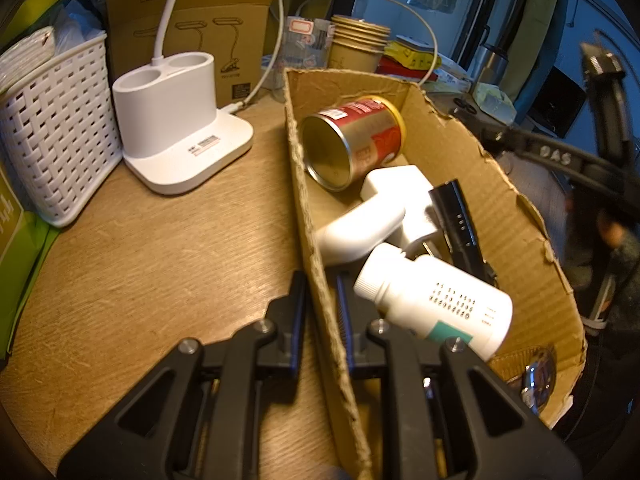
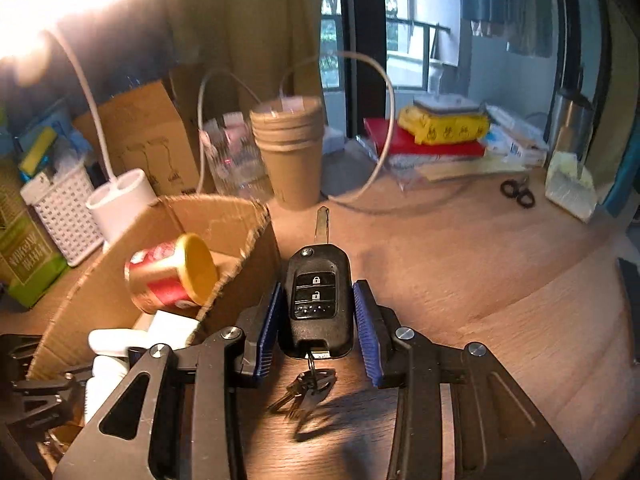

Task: Organize rigid objects
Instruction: 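Lift the car key with the right gripper and carry it over the box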

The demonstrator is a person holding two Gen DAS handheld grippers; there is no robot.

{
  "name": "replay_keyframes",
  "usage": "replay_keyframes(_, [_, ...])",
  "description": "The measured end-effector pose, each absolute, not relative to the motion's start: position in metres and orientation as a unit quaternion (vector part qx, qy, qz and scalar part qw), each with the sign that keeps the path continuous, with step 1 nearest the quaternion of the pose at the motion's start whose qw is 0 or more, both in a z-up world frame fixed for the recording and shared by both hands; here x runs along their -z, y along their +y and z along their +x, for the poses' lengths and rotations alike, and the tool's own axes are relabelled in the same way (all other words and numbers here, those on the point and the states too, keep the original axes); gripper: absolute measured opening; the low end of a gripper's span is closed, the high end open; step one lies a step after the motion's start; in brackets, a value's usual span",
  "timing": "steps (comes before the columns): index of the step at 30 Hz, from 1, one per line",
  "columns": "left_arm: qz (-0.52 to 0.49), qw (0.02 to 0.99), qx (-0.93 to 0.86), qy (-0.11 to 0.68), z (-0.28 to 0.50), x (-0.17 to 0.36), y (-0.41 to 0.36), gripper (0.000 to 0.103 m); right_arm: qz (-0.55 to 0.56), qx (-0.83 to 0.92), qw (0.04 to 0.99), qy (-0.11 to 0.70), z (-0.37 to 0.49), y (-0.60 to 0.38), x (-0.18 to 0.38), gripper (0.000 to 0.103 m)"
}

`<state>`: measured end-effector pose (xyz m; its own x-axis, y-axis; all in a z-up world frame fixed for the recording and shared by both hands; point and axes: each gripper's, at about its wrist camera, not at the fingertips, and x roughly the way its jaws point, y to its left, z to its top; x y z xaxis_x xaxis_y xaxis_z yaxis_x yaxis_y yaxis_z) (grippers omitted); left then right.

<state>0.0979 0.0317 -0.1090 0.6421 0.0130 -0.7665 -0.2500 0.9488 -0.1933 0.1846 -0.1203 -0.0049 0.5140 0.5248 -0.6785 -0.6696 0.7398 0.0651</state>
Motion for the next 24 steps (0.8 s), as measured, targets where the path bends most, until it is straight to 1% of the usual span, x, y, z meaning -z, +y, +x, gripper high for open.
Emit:
replay_keyframes(16, [-0.142,0.895,-0.073,0.417,0.098,0.109,0.032,0.016,-0.095,-0.391,0.881,0.249,0.118,-0.126,-0.075,0.038])
replay_keyframes(20, [-0.142,0.895,-0.073,0.417,0.098,0.109,0.032,0.016,-0.099,-0.413,0.874,0.235,0.1,-0.119,-0.085,0.038])
replay_keyframes(24, [-0.142,0.895,-0.073,0.417,0.098,0.109,0.032,0.016,-0.104,-0.434,0.863,0.236,0.088,-0.106,-0.083,0.038])
